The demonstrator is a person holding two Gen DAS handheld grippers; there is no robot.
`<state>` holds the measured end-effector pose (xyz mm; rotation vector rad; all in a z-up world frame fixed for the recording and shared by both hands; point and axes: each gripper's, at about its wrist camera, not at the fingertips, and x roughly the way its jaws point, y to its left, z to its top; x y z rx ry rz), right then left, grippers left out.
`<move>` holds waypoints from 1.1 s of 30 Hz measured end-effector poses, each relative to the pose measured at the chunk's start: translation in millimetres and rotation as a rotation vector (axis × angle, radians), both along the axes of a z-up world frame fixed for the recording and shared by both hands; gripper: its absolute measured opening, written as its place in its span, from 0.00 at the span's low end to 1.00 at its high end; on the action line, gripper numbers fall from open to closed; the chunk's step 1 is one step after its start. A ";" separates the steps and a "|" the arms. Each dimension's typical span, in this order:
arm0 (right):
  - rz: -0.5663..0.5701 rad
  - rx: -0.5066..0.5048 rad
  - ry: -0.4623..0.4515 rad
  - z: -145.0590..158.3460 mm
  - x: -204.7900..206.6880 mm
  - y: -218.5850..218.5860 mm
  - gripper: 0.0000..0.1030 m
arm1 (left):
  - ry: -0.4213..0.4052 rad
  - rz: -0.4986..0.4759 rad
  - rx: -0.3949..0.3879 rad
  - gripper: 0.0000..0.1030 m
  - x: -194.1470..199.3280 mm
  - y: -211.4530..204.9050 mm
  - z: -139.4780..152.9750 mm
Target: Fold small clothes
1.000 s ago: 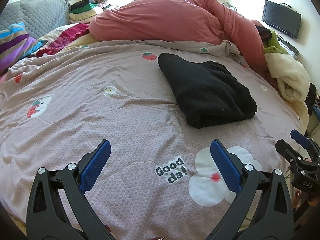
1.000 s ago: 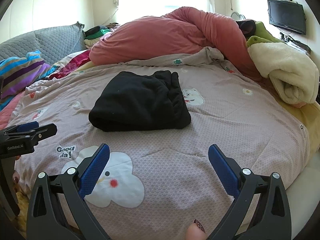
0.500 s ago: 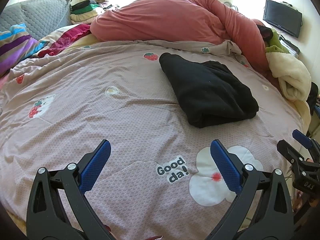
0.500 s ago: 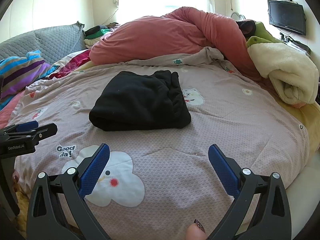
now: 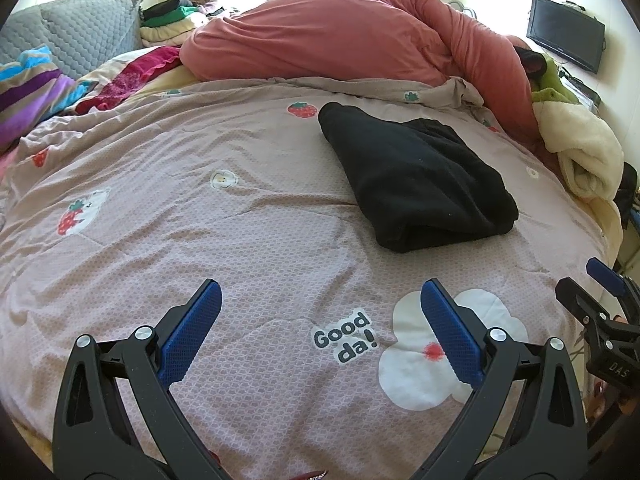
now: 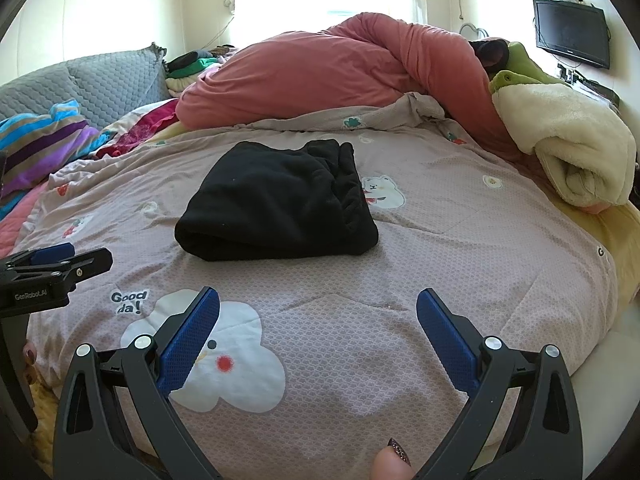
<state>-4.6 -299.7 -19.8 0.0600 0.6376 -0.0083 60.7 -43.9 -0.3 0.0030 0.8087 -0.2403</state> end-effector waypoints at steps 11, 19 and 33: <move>-0.002 0.000 0.003 -0.1 -0.3 -0.7 0.95 | -0.002 -0.004 0.007 0.91 -1.3 -1.1 0.6; -0.009 0.000 0.005 -0.1 -0.3 -2.2 0.95 | -0.010 -0.023 0.008 0.91 -3.2 -3.8 1.5; -0.173 0.009 0.032 -6.9 -11.1 -35.9 0.95 | -0.002 -0.002 -0.027 0.91 -1.9 1.6 -0.9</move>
